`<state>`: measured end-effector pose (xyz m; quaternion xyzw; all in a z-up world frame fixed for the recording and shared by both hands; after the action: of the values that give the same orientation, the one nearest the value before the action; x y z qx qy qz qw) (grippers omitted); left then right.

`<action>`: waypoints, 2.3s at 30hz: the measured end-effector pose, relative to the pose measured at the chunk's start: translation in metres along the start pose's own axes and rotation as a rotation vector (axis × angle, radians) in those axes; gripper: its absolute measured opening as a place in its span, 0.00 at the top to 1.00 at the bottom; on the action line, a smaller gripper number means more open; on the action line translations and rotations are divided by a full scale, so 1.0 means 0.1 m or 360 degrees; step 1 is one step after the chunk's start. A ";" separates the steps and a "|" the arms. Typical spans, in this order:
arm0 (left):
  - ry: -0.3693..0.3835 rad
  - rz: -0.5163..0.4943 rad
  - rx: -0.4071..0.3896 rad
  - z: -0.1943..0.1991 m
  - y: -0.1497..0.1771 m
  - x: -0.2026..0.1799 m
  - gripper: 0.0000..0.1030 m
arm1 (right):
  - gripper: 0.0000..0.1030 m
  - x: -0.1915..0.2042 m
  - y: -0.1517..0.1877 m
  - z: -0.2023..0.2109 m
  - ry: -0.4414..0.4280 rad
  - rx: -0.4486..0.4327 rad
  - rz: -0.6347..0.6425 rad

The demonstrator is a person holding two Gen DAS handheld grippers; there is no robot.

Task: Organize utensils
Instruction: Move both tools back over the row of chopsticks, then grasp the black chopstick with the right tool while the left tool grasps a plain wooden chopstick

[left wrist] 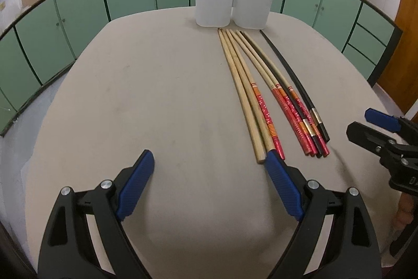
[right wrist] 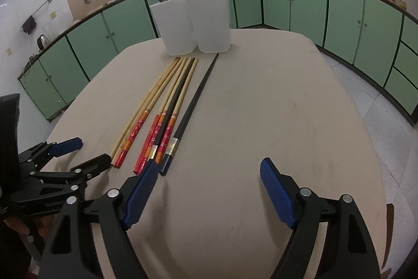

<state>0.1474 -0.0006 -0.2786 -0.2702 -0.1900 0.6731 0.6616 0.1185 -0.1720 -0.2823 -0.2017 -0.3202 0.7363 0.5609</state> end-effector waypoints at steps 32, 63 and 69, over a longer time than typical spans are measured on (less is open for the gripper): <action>-0.0015 0.0063 -0.0013 0.01 -0.08 0.10 0.39 | 0.49 0.01 0.01 -0.13 0.0167 0.0079 0.0140; 0.0048 -0.0001 -0.0055 -0.02 -0.07 -0.17 0.89 | 0.82 0.15 -0.03 -0.22 0.0088 0.0024 0.0108; 0.0034 -0.0001 -0.0067 0.00 -0.05 -0.19 0.91 | 0.89 0.14 -0.02 -0.22 0.0059 0.0020 0.0086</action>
<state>0.1512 -0.0188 -0.2738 -0.2911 -0.1972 0.6659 0.6580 0.1303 -0.1531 -0.2955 -0.2205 -0.2996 0.7493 0.5478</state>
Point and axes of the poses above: each gripper's, at about its wrist camera, not at the fingertips, and z roughly against the way its jaws point, x to its left, y to its underside, the point moved 10 cm from there along -z, roughly the way its jaws point, and after that the axes turned 10 degrees about z, right-handed, at the moved point
